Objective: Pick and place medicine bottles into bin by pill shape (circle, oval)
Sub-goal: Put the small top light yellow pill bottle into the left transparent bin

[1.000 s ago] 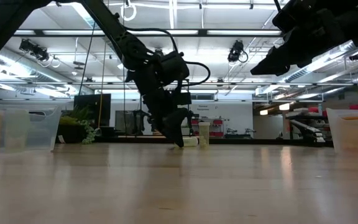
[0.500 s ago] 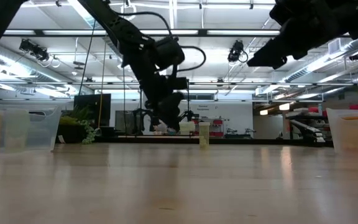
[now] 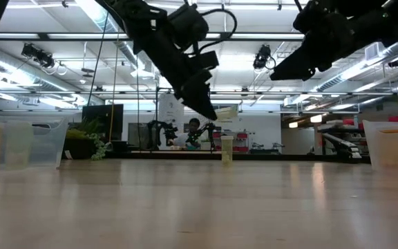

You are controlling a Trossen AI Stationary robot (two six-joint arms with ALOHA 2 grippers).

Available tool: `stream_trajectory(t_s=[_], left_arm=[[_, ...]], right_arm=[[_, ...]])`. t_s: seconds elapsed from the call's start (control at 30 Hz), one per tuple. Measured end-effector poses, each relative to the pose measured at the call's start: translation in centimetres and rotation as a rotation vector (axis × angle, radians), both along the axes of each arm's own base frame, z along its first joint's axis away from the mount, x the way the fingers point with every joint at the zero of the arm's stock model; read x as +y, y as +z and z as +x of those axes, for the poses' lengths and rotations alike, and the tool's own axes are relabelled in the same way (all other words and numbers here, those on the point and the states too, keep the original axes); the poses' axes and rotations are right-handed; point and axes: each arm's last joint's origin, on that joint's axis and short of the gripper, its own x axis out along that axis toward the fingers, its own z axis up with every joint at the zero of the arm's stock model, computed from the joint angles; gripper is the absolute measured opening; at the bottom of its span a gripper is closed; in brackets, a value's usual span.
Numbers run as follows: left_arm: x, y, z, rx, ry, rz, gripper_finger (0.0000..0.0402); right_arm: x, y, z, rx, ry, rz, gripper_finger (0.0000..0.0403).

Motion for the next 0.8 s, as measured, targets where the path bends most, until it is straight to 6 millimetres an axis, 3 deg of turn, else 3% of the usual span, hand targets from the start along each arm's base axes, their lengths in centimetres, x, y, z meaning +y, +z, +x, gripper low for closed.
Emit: stream_trajectory(t_s=[0.37,0.8], left_arm=[[-2.5,1.5,1.7,-0.182,-0.106,0.065,0.0120],[-4.7,3.2,2.8,-0.353,-0.217,0.174,0.0115]], right_arm=[[-0.8,-1.4,1.1,0.054,-0.031,0.053,0.0210],[-1.5,0.1,0.8,-0.070,-0.061,0.099,0.0210]])
